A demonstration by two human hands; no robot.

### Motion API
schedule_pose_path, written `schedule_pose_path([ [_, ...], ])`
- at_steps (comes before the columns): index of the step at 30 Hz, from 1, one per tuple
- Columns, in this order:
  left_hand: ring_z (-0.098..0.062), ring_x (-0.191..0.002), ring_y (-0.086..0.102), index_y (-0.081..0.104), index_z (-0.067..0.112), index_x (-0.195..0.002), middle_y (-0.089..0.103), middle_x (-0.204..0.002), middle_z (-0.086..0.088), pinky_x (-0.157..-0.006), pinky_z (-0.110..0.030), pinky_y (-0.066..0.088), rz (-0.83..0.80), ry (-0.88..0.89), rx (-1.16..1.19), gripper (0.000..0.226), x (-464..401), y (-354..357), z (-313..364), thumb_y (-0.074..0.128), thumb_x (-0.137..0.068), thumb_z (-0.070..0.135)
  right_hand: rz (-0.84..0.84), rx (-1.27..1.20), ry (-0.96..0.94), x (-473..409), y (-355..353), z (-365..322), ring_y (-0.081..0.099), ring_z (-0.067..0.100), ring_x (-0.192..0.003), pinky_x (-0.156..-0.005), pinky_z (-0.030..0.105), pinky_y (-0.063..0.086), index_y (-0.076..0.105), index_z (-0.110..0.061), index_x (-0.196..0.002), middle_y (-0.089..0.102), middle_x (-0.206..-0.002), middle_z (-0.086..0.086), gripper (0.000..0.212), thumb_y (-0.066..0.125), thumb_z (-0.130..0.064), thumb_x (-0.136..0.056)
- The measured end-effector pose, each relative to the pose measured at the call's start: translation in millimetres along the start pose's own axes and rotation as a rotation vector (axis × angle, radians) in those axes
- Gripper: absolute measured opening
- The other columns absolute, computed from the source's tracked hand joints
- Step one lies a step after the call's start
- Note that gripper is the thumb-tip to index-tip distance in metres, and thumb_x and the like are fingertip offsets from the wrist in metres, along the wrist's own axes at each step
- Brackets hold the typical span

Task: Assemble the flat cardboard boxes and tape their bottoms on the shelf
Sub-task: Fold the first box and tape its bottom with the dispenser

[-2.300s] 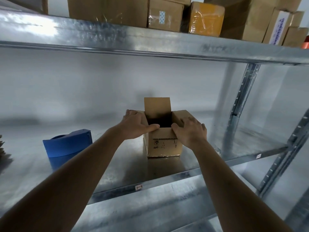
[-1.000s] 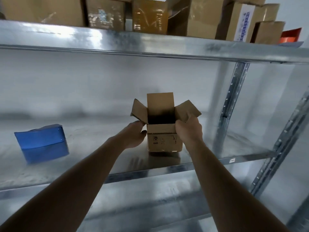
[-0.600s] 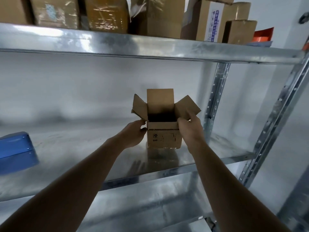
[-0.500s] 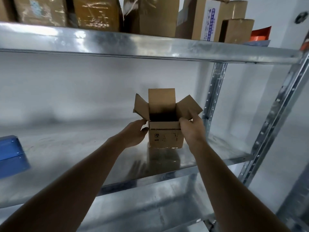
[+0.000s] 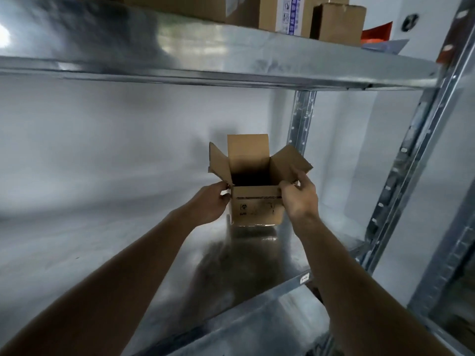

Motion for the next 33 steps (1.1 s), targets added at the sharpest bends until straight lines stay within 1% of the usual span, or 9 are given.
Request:
schedule_pose_path([
  [4, -0.026, -0.112, 0.067, 0.046, 0.017, -0.152, 0.052, -0.155, -0.006, -0.083, -0.029, 0.058, -0.014, 0.004, 0.014, 0.042, -24, 17, 6, 0.043, -0.111, 0.016, 0.033, -0.01, 0.021, -27, -10, 13, 0.066, 0.02, -0.102, -0.093, 0.032, 0.055, 0.059, -0.034, -0.137, 0.07, -0.12, 0.004, 0.039, 0.055, -0.019, -0.101],
  [8, -0.024, -0.117, 0.062, 0.043, 0.017, -0.154, 0.049, -0.157, -0.006, -0.087, -0.027, 0.052, -0.012, -0.02, 0.024, 0.044, -49, 33, 16, 0.04, -0.111, 0.016, 0.037, 0.0, 0.03, -59, -21, 24, 0.066, 0.021, -0.106, -0.094, 0.032, 0.054, 0.059, -0.033, -0.14, 0.07, -0.121, 0.001, 0.043, 0.057, -0.025, -0.098],
  [11, -0.024, -0.11, 0.064, 0.042, 0.018, -0.156, 0.05, -0.155, -0.006, -0.087, -0.032, 0.055, -0.019, -0.058, 0.051, 0.044, -64, 45, 25, 0.04, -0.111, 0.017, 0.023, -0.013, 0.036, -84, -28, 33, 0.068, 0.023, -0.106, -0.097, 0.037, 0.057, 0.061, -0.033, -0.139, 0.071, -0.117, 0.002, 0.044, 0.058, -0.026, -0.095],
  [15, -0.019, -0.094, 0.068, 0.04, 0.02, -0.157, 0.051, -0.155, -0.005, -0.073, -0.026, 0.056, -0.004, -0.125, 0.08, 0.045, -84, 62, 32, 0.039, -0.112, 0.019, -0.031, -0.068, 0.035, -116, -37, 46, 0.065, 0.014, -0.095, -0.077, 0.021, 0.051, 0.062, -0.029, -0.139, 0.071, -0.116, 0.0, 0.039, 0.058, -0.021, -0.101],
  [18, -0.015, -0.109, 0.063, 0.04, 0.022, -0.157, 0.048, -0.157, -0.005, -0.075, -0.014, 0.045, 0.02, -0.167, 0.09, 0.045, -100, 71, 36, 0.038, -0.112, 0.02, -0.07, -0.063, 0.012, -139, -41, 50, 0.062, 0.006, -0.093, -0.069, 0.013, 0.045, 0.06, -0.028, -0.139, 0.068, -0.12, -0.003, 0.036, 0.057, -0.023, -0.103],
  [20, -0.015, -0.112, 0.062, 0.041, 0.022, -0.156, 0.049, -0.156, -0.005, -0.076, -0.017, 0.046, 0.034, -0.195, 0.098, 0.044, -107, 76, 36, 0.039, -0.112, 0.021, -0.092, -0.033, -0.02, -153, -40, 52, 0.06, 0.004, -0.092, -0.069, 0.015, 0.045, 0.061, -0.028, -0.138, 0.067, -0.119, -0.006, 0.036, 0.056, -0.024, -0.103],
  [23, -0.027, -0.131, 0.056, 0.042, 0.021, -0.156, 0.05, -0.156, -0.007, -0.091, -0.024, 0.042, 0.065, -0.246, 0.097, 0.044, -113, 82, 34, 0.039, -0.112, 0.019, -0.126, 0.012, -0.06, -168, -36, 56, 0.058, 0.003, -0.091, -0.079, 0.02, 0.049, 0.062, -0.029, -0.136, 0.063, -0.114, -0.014, 0.033, 0.056, -0.028, -0.104],
  [29, -0.03, -0.13, 0.057, 0.041, 0.021, -0.156, 0.05, -0.155, -0.008, -0.082, -0.023, 0.043, 0.107, -0.285, 0.078, 0.045, -120, 87, 36, 0.039, -0.111, 0.017, -0.143, 0.082, -0.122, -187, -33, 59, 0.057, 0.0, -0.086, -0.07, 0.012, 0.04, 0.065, -0.026, -0.134, 0.061, -0.109, -0.017, 0.03, 0.055, -0.03, -0.106],
  [33, -0.026, -0.129, 0.056, 0.046, 0.022, -0.152, 0.054, -0.152, -0.008, -0.086, -0.023, 0.042, 0.102, -0.289, 0.084, 0.044, -122, 88, 34, 0.039, -0.109, 0.013, -0.154, 0.128, -0.16, -187, -31, 62, 0.058, 0.0, -0.084, -0.071, 0.009, 0.037, 0.07, -0.025, -0.121, 0.062, -0.096, -0.021, 0.022, 0.054, -0.029, -0.106],
])
Point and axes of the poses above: each hand's wrist, its own x-axis away from the middle knuckle, its own y-axis out of the palm, z = x × y, the point moved 5 cm from there along -x, towards the middle knuckle
